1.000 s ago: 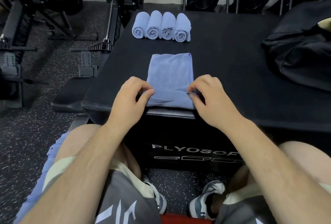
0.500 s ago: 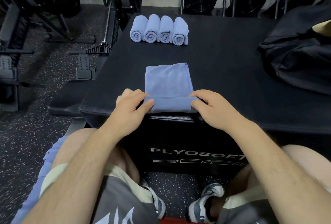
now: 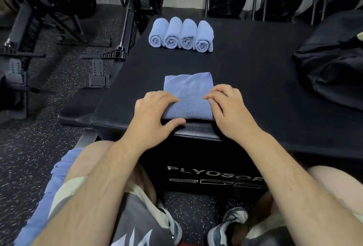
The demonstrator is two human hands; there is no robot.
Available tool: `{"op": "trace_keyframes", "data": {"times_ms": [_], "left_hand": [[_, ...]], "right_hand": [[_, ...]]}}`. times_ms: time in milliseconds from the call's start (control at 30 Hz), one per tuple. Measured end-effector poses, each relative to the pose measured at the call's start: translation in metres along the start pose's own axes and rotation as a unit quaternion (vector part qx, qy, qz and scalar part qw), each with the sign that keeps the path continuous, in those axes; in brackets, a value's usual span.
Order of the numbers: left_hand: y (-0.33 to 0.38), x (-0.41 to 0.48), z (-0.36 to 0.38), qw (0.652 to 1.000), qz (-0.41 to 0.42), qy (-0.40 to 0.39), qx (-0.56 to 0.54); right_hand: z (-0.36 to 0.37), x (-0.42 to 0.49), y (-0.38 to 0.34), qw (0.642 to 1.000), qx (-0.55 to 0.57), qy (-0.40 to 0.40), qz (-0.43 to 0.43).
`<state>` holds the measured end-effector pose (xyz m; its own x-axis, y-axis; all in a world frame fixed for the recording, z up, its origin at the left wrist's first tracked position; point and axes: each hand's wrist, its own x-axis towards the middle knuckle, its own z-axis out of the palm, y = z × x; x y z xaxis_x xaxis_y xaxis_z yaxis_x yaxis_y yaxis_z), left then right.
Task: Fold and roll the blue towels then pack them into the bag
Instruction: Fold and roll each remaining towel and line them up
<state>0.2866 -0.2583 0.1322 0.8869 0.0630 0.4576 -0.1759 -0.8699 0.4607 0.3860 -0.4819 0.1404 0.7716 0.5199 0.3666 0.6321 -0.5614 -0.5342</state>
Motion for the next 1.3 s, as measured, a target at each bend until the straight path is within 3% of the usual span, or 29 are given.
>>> {"op": "trace_keyframes", "data": {"times_ms": [67,167,233,367,467,633,733,867,933,1067,1200,1300], "left_hand": [[-0.008,0.003,0.003,0.999,0.000,-0.009,0.032],[-0.011,0.018,0.002,0.998,-0.020,-0.029,0.046],[-0.007,0.026,-0.001,0.998,-0.012,-0.018,0.054],[0.008,0.025,0.001,0.987,0.093,-0.011,0.127],[0.008,0.032,0.009,0.988,0.076,-0.011,0.137],[-0.010,0.072,0.016,0.991,0.043,-0.033,0.119],[-0.011,0.092,0.012,0.991,0.020,-0.040,0.127],[0.006,0.089,0.014,0.985,0.060,-0.006,0.161],[0.004,0.083,0.019,0.982,0.057,-0.030,0.180],[-0.022,0.097,0.022,0.983,0.018,-0.059,0.174],[-0.030,0.116,0.028,0.985,-0.002,-0.092,0.148],[-0.031,0.125,0.028,0.980,-0.039,-0.137,0.138]], "right_hand": [[-0.004,-0.001,-0.003,0.998,-0.021,0.037,-0.050],[-0.009,0.000,-0.003,0.993,-0.080,0.006,-0.090],[-0.008,0.006,0.002,0.993,-0.087,-0.025,-0.078],[-0.007,0.026,0.007,0.994,-0.077,-0.055,-0.063],[-0.003,0.040,0.007,0.995,-0.065,-0.071,-0.034],[0.004,0.045,-0.002,0.987,-0.122,0.056,-0.093],[0.006,0.050,-0.002,0.981,-0.172,-0.002,-0.096],[0.004,0.078,0.006,0.983,-0.163,-0.060,-0.062],[0.004,0.093,0.006,0.979,-0.171,-0.094,-0.055],[0.006,0.101,-0.005,0.973,-0.202,-0.069,-0.093],[0.019,0.104,-0.006,0.949,-0.227,-0.220,-0.023],[0.024,0.124,-0.006,0.953,-0.206,-0.224,0.009]]}}
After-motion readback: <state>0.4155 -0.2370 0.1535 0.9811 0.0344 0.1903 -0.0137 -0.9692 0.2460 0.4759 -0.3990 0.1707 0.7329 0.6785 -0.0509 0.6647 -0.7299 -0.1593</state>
